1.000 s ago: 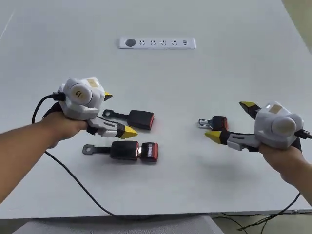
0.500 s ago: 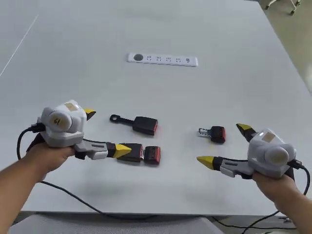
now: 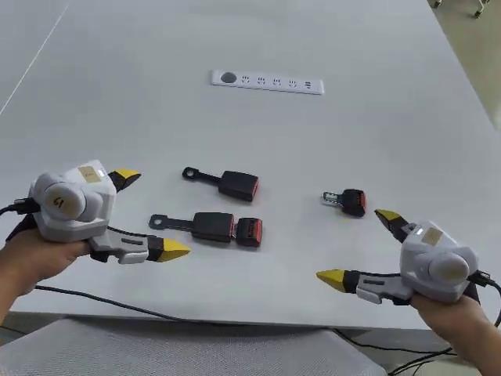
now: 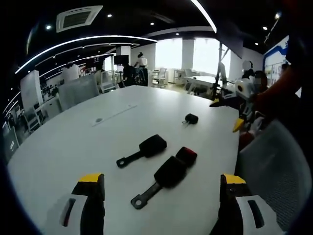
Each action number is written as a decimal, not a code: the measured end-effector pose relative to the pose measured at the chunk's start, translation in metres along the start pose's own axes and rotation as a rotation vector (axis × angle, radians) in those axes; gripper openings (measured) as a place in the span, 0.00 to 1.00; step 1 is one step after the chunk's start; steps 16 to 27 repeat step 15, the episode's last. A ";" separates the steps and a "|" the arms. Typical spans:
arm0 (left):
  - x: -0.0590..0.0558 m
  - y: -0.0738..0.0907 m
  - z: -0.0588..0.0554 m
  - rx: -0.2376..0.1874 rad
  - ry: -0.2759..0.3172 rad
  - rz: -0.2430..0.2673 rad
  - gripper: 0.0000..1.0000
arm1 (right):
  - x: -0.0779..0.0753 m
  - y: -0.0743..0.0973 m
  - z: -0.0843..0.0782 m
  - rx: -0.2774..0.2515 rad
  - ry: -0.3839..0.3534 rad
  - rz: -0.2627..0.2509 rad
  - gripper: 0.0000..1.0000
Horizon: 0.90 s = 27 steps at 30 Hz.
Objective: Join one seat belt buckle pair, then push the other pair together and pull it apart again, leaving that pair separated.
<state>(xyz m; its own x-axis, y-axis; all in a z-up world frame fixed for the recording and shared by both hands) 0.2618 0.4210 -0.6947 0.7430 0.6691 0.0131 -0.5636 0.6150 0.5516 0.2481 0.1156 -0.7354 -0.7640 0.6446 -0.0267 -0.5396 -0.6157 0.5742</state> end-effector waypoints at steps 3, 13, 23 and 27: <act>-0.003 0.003 -0.002 -0.001 0.002 -0.007 1.00 | 0.003 0.005 0.002 -0.004 0.004 -0.004 1.00; -0.005 0.012 -0.011 0.004 0.012 0.001 1.00 | 0.004 0.011 -0.001 0.001 0.016 -0.012 1.00; -0.005 0.013 -0.013 0.008 0.014 0.004 1.00 | 0.004 0.011 -0.001 -0.002 0.011 -0.011 1.00; -0.005 0.013 -0.013 0.008 0.014 0.004 1.00 | 0.004 0.011 -0.001 -0.002 0.011 -0.011 1.00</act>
Point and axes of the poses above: the centre of the closed fingertips' face, and the gripper's own axes: y roughly backward along the fingers, x roughly to its left, z roughly out of its top, the point moved 2 cm from there along y, roughly backward along the fingers, and after that the axes turned 4 degrees about z, right-handed, at the moved point
